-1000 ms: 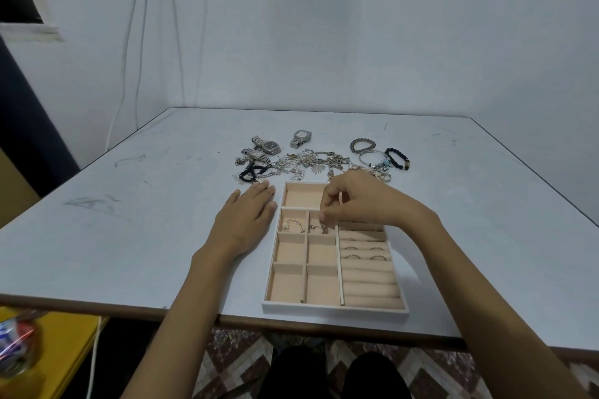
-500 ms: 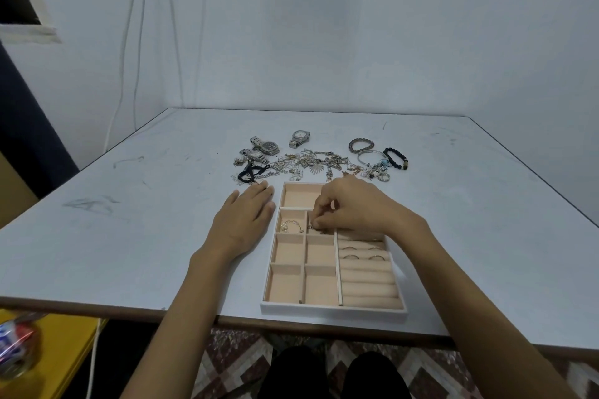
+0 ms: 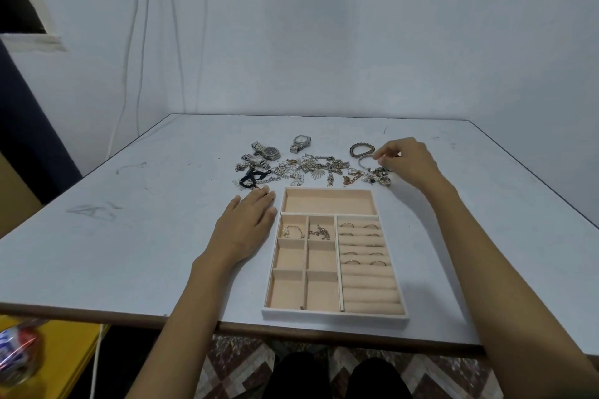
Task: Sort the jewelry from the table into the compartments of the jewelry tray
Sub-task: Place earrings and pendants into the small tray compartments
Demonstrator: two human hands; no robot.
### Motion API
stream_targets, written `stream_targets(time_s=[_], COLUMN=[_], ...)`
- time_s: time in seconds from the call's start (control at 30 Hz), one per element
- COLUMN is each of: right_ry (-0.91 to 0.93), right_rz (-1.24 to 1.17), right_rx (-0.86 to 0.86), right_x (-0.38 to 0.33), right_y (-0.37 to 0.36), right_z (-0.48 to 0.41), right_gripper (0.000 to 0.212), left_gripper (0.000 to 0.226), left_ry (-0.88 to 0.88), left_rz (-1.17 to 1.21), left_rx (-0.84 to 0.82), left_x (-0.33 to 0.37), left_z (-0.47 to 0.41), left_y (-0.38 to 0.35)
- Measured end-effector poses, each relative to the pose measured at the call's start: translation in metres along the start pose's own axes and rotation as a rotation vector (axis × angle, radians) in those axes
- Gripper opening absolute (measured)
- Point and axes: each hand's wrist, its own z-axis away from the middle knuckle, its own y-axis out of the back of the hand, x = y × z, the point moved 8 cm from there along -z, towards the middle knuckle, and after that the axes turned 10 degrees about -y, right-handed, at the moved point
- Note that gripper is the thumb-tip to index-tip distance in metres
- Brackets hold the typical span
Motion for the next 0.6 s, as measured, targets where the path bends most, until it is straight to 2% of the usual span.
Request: stream_targets(time_s=[0.07,0.2,0.47,0.6], right_ry=[-0.028,-0.028,0.068,0.077], right_rz=[0.08,0.163,0.287,0.198], right_rx=[-0.043,-0.112,0.017,0.023], right_x=[0.007,0.012,0.011,0.015], right_y=[-0.006,-0.022,-0.025,-0.024], right_z=[-0.003,-0.002,-0.001,-0.001], right_gripper=[0.008,0.017,0.008,0.008], left_gripper=[0.046,0.046,0.046,0.047], left_ry=[0.001,0.005,-0.002,-0.007], left_rz=[0.003,0.012,-0.007,-0.01], left_rx=[0.001,0.002,-0.005,-0.004], left_x=[-0.001,-0.002,0.0,0.0], left_z=[0.0,0.0,-0.001,0.0], left_y=[0.0,-0.001,-0.001,-0.002])
